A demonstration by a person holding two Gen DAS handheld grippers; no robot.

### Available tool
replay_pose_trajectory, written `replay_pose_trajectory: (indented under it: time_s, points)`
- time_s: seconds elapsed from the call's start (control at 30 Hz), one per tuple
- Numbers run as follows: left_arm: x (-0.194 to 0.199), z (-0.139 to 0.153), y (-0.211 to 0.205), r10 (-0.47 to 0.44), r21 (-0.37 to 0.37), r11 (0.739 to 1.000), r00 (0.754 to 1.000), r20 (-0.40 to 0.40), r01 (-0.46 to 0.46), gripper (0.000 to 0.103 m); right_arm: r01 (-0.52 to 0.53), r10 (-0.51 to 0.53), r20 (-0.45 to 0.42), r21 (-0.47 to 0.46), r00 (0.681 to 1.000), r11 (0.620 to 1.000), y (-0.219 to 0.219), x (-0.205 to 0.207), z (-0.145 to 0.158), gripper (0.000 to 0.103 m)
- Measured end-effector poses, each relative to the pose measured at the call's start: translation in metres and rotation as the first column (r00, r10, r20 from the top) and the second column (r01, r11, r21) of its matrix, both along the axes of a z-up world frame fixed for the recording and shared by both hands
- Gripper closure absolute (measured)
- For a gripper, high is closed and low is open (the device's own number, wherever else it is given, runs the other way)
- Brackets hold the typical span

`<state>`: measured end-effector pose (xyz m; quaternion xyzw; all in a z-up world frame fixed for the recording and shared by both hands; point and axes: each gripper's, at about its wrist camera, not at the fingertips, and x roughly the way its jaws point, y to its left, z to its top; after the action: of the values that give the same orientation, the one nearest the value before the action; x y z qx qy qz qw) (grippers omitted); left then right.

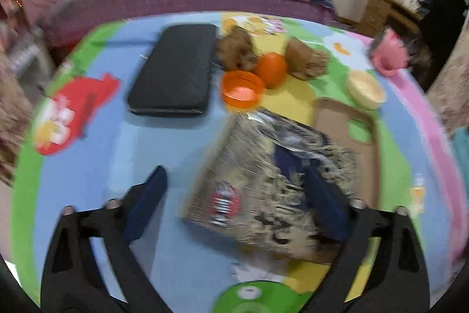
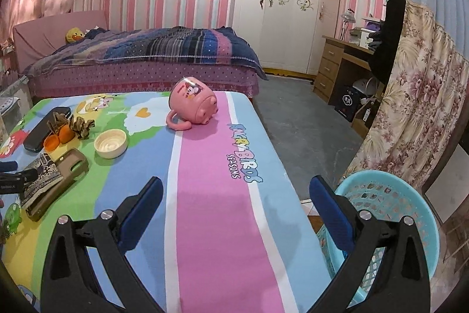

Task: Collect trash
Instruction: 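Grasp the printed snack bag with the left tool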

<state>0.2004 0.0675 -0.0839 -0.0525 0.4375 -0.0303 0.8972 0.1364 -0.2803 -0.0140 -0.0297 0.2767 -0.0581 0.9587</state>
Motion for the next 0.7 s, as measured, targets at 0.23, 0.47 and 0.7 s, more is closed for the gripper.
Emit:
replay_pose_trajectory:
  time_s: [0.23,0.47,0.7]
  points:
    - [-0.007,0.013,-0.01,-0.044,-0.007,0.999,0.999,0.032,0.044,0.069,-0.017,0.017,-0.004,-0.021,1.0,1.0,0.009,0.0,-0.001,0.005]
    - [-0.008,0.035,-0.006,-0.036,-0.034,0.999,0.994,0.107,0.04,0.08,-0.039,0.039,0.001,-0.038,0.999,0.999,0.021,0.004,-0.005,0.005]
    - [-0.032,0.095,-0.014,-0.043,0.027,0.999,0.954,0.296,0.037,0.084,-0.112,0.112,-0.011,-0.005,0.994,0.994,0.04,0.018,-0.01,0.005]
